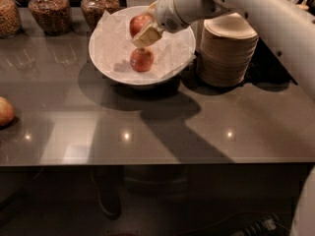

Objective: Pick apple from white bowl

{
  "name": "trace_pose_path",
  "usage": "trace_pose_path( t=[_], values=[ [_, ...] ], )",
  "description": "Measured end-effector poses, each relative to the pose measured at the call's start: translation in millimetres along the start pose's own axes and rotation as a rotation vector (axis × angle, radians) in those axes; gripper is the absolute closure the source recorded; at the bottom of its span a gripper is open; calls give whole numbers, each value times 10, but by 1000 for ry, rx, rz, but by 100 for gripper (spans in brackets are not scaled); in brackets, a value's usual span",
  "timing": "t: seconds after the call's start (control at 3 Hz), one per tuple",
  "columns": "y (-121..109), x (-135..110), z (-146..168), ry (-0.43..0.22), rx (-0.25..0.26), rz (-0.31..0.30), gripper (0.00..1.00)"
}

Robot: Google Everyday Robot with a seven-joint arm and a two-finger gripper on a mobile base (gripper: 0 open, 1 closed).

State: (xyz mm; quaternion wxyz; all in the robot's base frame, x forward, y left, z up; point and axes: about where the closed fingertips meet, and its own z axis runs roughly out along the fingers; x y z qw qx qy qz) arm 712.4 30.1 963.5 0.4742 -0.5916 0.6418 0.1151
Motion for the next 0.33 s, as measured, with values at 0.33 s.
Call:
trace_pose_path(
  t=[0.33],
  values=[
    [143,-39,-380,1,-15,-12,100]
  ],
)
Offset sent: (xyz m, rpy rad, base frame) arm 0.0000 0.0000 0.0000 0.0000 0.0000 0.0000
